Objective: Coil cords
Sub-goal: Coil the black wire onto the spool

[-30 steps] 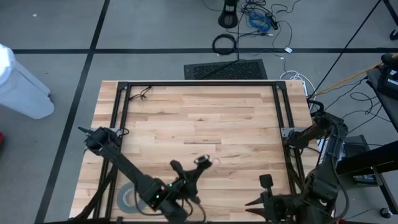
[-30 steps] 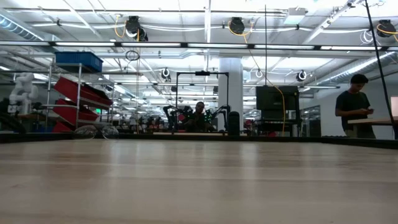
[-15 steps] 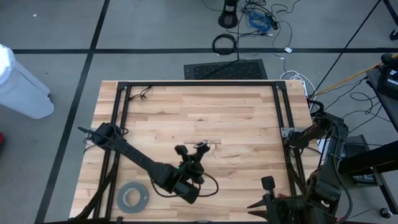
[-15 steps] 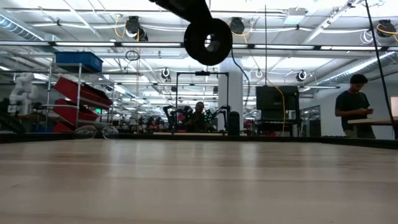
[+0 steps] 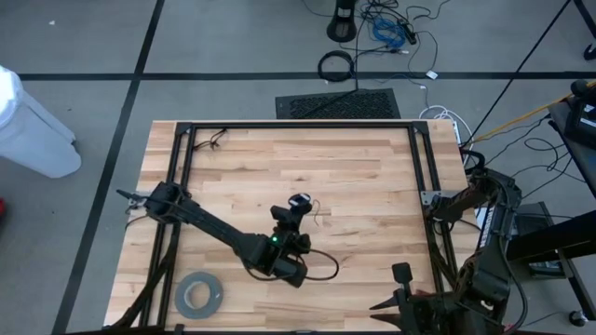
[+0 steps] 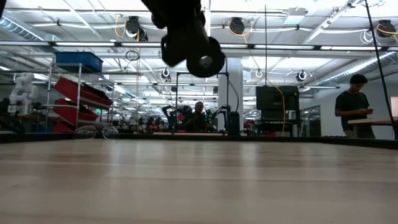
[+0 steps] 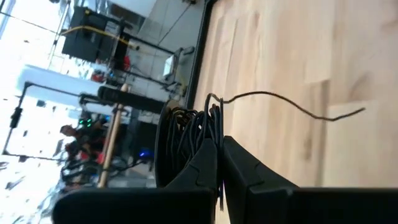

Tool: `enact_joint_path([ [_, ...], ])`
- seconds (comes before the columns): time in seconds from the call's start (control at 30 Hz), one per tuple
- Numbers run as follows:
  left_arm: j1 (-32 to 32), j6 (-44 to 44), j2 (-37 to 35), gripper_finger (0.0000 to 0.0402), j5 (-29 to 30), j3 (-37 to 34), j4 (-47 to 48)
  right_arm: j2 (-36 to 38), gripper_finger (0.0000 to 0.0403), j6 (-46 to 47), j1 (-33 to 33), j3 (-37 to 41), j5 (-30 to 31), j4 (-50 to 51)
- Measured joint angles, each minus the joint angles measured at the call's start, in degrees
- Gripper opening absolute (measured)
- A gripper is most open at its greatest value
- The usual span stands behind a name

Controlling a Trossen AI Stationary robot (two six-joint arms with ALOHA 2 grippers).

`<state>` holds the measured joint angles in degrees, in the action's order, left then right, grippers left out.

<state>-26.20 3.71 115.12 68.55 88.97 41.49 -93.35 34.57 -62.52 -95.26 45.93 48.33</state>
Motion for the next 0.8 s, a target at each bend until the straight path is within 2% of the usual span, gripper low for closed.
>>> enact_joint_path([
  [0.23, 1.06, 0.28, 1.85, 0.0007, -0.01, -0.04, 0.34, -0.52, 0.005, 0.77, -0.09, 0.0, 0.55, 0.83],
  [0.53, 0.9, 0.18, 5.81, 0.0007, -3.15, -1.33, -2.85, -0.57, 0.005, 0.98, -0.09, 0.0, 0.57, 0.85],
  [0.7, 0.9, -1.07, 7.53, 0.0007, -8.78, -1.27, -2.8, -0.61, 0.005, 0.98, -0.09, 0.0, 0.55, 1.03],
  [0.8, 0.72, -1.06, 8.76, 0.0006, -9.29, -1.29, -2.54, -0.61, 0.005, 1.01, -0.09, 0.0, 0.51, 1.22],
])
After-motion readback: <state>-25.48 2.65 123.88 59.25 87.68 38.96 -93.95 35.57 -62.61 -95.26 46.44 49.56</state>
